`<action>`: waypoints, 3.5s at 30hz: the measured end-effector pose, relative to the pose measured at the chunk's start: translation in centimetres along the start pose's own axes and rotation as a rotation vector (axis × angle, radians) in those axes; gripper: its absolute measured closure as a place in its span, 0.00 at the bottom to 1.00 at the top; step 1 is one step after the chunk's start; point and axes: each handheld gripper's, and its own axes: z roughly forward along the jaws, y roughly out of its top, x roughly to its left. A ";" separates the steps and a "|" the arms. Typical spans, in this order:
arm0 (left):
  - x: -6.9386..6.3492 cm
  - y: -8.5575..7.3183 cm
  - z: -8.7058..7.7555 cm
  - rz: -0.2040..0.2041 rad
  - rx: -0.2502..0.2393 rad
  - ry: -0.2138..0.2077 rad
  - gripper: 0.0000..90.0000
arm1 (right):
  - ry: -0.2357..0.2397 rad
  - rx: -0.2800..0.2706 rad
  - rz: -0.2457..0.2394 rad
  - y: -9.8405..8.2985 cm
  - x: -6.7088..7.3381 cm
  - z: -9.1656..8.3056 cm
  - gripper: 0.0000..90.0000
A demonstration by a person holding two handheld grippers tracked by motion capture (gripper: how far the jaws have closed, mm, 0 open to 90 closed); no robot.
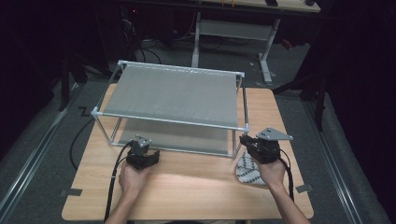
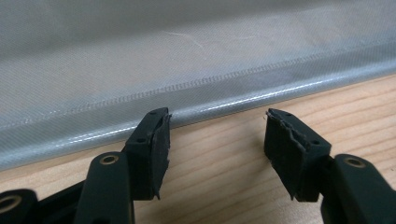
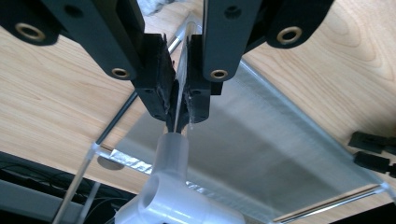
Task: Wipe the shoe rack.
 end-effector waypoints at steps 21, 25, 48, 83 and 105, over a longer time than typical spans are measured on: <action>0.1 0.6 0.3 0.003 0.015 0.008 0.44 | 0.113 -0.039 -0.073 -0.9 4.8 -1.0 0.90; 0.1 0.6 0.3 0.001 0.017 0.007 0.44 | 0.136 -0.047 -0.087 -1.2 5.7 -1.2 0.90; -0.3 0.7 0.6 -0.018 -0.006 -0.032 0.43 | 0.190 -0.065 -0.124 -1.5 7.9 -1.3 0.89; -5.2 2.6 1.2 0.074 -0.003 -0.120 0.34 | -0.093 0.155 0.072 -9.6 -2.5 -0.3 0.32; -5.1 1.6 0.7 0.087 -0.028 -0.132 0.40 | -0.047 0.248 -0.043 -10.4 -0.9 1.3 0.85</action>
